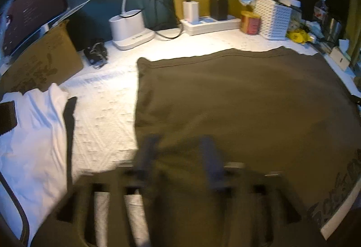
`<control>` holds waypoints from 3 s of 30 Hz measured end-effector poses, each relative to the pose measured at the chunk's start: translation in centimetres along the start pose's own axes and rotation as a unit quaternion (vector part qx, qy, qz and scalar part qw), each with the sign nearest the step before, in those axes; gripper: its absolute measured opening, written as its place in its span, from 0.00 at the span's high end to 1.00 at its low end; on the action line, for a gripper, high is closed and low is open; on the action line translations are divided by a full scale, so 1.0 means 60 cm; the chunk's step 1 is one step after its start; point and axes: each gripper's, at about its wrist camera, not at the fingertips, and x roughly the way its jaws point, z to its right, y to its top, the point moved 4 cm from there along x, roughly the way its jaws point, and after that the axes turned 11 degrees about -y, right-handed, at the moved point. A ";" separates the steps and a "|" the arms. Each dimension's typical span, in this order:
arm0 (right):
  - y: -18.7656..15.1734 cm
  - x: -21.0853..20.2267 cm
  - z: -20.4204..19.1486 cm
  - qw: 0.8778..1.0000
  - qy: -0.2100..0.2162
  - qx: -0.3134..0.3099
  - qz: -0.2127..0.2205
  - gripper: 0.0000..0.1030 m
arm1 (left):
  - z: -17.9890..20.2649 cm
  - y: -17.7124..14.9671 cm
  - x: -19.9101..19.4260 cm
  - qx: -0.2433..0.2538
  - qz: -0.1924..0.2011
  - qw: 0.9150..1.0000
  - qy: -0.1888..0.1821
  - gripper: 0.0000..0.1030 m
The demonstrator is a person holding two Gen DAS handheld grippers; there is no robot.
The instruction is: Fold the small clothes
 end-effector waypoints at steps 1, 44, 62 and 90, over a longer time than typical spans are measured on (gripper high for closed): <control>-0.001 0.000 -0.001 1.000 -0.002 -0.001 0.000 0.96 | 0.006 0.001 -0.003 -0.001 0.006 1.000 -0.006 0.27; -0.143 -0.171 0.020 0.998 -0.009 0.068 -0.003 0.19 | 0.125 -0.075 -0.102 0.058 0.085 0.991 -0.089 0.26; -0.223 -0.193 -0.017 0.994 0.058 0.085 -0.039 0.19 | 0.135 -0.121 -0.130 0.036 0.104 0.989 -0.099 0.02; -0.124 -0.106 -0.087 0.994 0.040 0.091 -0.034 0.19 | 0.067 -0.055 -0.059 0.001 0.075 0.992 -0.103 0.02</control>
